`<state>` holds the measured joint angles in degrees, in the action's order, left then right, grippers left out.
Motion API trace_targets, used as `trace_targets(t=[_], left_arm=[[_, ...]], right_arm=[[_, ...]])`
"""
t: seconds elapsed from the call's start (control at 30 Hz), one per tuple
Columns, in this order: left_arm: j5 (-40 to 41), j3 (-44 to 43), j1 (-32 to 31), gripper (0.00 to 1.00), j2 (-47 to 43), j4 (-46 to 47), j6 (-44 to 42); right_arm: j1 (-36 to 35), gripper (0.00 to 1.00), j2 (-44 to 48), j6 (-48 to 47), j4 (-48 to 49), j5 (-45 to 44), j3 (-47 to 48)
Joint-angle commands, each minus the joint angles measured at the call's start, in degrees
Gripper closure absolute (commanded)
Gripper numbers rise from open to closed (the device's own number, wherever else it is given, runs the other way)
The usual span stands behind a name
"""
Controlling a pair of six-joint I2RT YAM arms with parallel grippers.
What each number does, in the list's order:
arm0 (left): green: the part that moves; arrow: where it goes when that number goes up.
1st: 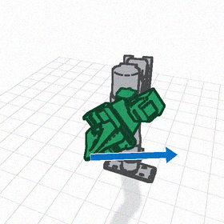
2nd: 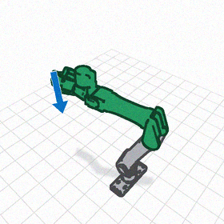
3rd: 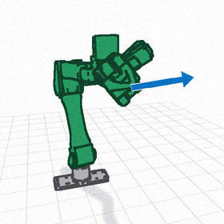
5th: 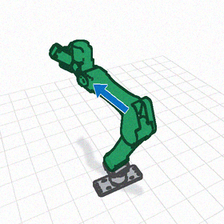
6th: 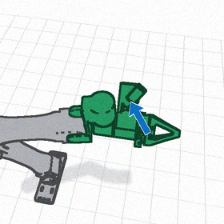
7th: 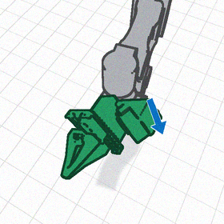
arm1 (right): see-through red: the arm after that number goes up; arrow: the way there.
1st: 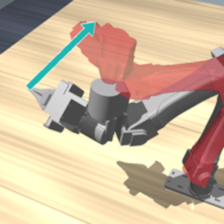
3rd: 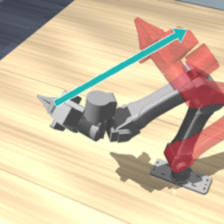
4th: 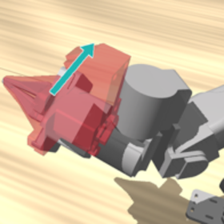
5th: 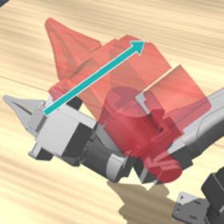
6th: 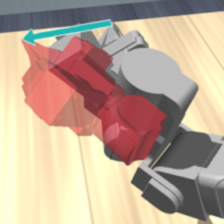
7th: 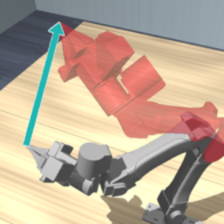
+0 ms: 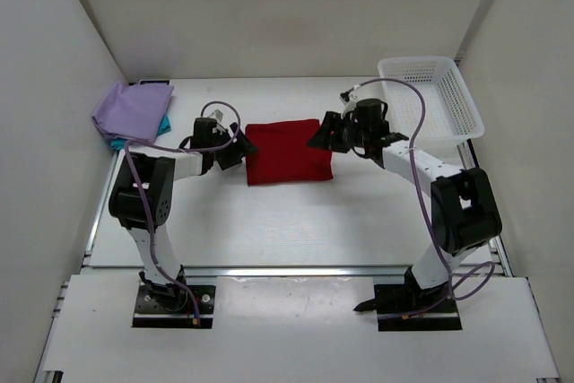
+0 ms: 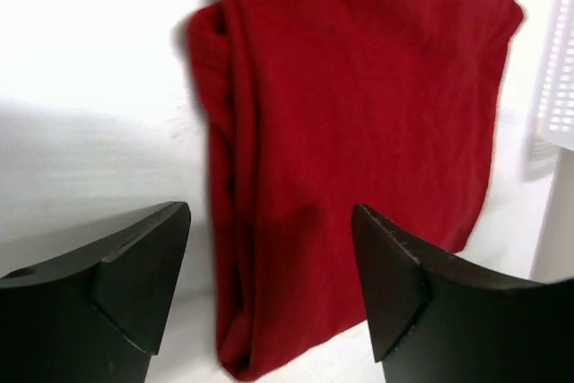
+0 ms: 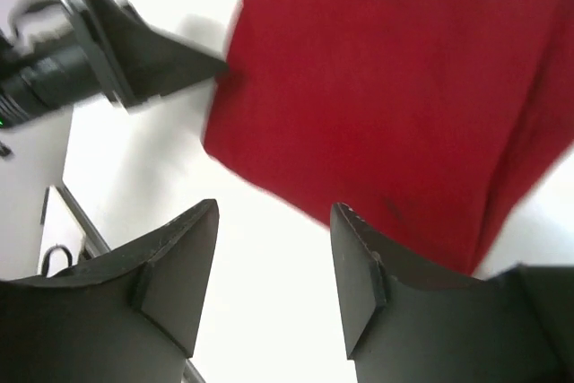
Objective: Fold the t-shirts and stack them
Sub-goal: Smooth out wrinkles on the folded tshirt, then put the neatly folded tshirt into the corner of the board with the left arm
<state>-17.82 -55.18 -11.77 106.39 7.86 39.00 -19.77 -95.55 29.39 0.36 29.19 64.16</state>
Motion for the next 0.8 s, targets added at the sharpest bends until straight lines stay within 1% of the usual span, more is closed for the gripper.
trace_targets(t=[0.0,0.03,0.07,0.13,0.17,0.2,0.23,0.27,0.3,0.33,0.4,0.43,0.5,0.53,0.6,0.67,0.7,0.73,0.77], left_arm=[[-3.95,0.69,-1.58,0.17,5.84,-2.24,0.36],[-4.84,0.08,-2.20,0.23,7.15,0.20,2.20],[-6.59,-0.28,-2.90,0.27,8.73,2.84,3.26],[-9.06,-1.76,-4.13,0.41,10.76,6.10,6.68],[-9.07,-3.52,-4.83,0.58,12.16,7.25,7.31],[-9.16,-4.93,-5.54,0.70,12.78,9.09,8.97],[-9.25,-6.07,-5.37,0.76,12.88,9.71,10.29],[-9.16,-8.78,-6.06,0.90,13.31,9.37,10.74],[-8.29,-12.03,-5.98,0.98,13.23,8.32,11.35],[-7.84,-13.71,-5.81,1.00,13.14,6.84,11.36],[-7.14,-21.25,-4.93,1.00,13.14,4.03,10.92],[-7.48,-23.11,-3.36,1.00,12.88,3.22,10.22],[-7.84,-30.83,-1.07,1.00,12.88,-0.37,9.60],[-8.62,-32.52,-0.11,1.00,12.97,-1.26,9.25],[-8.54,-38.57,3.75,1.00,12.97,-5.29,8.20],[-9.24,-41.05,7.18,1.00,12.18,-6.63,8.01],[-9.33,-41.24,9.81,1.00,11.13,-6.71,8.02],[-9.33,-40.89,11.05,1.00,9.99,-6.45,8.02],[-9.33,-40.45,14.11,1.00,8.59,-6.63,8.19]], right_arm=[[0.17,0.48,3.87,1.72,7.45,1.21,-6.57],[0.34,0.48,5.01,1.90,8.68,1.92,-7.46],[0.43,0.48,5.98,1.99,9.21,1.92,-9.21],[0.35,0.49,7.21,2.17,9.83,1.58,-11.42],[0.52,0.48,8.09,2.34,10.10,1.40,-12.21],[0.78,0.48,8.44,2.43,10.19,1.74,-13.17],[1.13,0.49,9.14,2.52,10.62,2.10,-14.49],[1.14,0.49,10.20,2.34,11.15,2.19,-15.29],[1.31,0.48,10.99,2.25,11.33,1.84,-16.77],[1.31,0.49,11.61,2.60,11.33,1.75,-18.62],[2.27,0.49,13.19,3.13,12.90,2.54,-20.91],[2.63,0.49,13.37,2.96,13.35,2.71,-22.40],[3.42,0.49,14.16,3.39,14.22,3.07,-24.25],[3.25,0.49,14.42,3.40,14.23,3.24,-25.04],[3.51,0.49,14.08,3.22,14.49,3.68,-25.93],[3.60,0.49,13.11,3.31,15.10,4.21,-26.72],[3.34,0.49,12.85,3.48,15.11,4.56,-26.81],[3.33,0.49,12.23,3.14,15.28,4.65,-26.98],[3.25,0.49,11.88,3.05,15.20,5.00,-26.72]])
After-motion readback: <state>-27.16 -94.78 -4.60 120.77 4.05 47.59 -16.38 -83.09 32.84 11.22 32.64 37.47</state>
